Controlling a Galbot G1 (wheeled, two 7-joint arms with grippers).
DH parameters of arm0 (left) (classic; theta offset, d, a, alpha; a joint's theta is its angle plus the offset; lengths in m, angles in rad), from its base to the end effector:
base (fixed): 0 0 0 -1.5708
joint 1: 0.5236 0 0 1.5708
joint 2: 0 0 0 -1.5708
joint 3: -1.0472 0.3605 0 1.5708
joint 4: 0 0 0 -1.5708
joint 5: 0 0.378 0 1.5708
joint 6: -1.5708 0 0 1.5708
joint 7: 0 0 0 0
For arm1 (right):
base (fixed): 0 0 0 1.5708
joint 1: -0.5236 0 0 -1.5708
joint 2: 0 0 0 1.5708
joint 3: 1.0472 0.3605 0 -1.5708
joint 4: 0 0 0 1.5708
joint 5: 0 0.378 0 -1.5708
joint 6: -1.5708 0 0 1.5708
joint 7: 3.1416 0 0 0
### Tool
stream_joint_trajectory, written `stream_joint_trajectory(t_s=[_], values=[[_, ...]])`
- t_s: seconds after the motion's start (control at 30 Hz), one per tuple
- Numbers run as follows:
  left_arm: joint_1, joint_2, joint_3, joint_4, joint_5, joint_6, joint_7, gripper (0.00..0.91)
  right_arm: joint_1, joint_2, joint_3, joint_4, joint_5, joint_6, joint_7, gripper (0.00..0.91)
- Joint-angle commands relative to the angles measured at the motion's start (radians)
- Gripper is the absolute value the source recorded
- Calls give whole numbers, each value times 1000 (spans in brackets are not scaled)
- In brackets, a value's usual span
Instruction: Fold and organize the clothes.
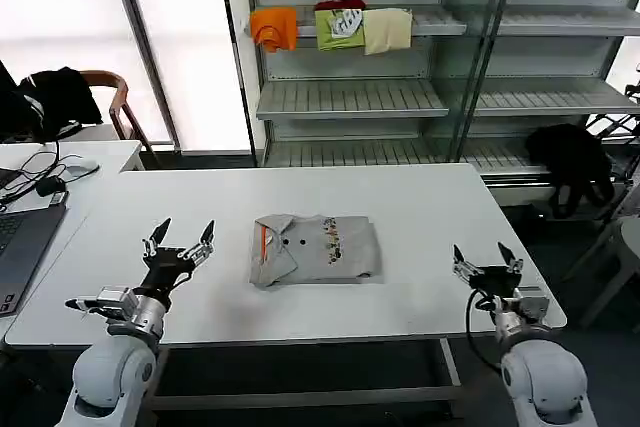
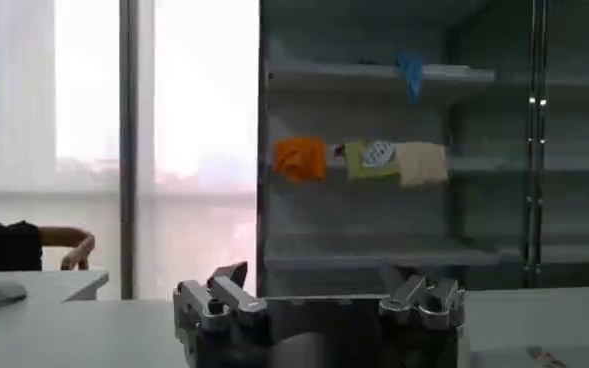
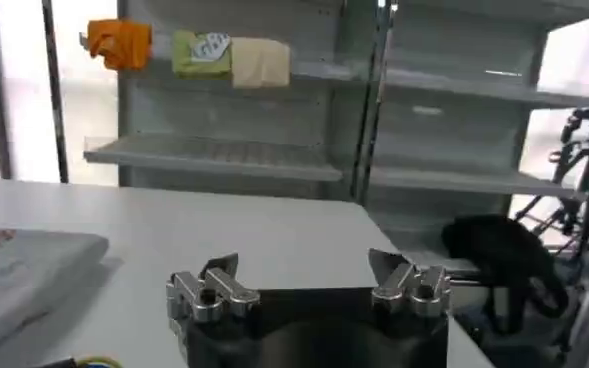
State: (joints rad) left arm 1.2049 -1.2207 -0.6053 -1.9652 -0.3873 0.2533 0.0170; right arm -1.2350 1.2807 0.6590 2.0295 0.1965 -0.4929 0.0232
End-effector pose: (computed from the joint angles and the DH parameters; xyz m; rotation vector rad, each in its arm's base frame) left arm 0.3133 0.1006 -0.2447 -0.1318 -3.1248 0.0272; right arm 0.2978 -0.0991 -0.2316 -0.0885 -2.9334 0.1769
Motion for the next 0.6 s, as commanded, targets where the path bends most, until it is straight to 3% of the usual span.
stream_joint_trajectory(t_s=[0.03,0.3,0.6], values=[[25,26,5,-19,-68,20,-79,907,-96,-55,74,116,-12,-39,-11,907],[40,37,1,-31,-85,29,-111,907,-104,-56,84,146,-2,-32,-61,907],[49,26,8,-61,-79,33,-90,907,-85,-44,54,167,9,-43,-63,907]])
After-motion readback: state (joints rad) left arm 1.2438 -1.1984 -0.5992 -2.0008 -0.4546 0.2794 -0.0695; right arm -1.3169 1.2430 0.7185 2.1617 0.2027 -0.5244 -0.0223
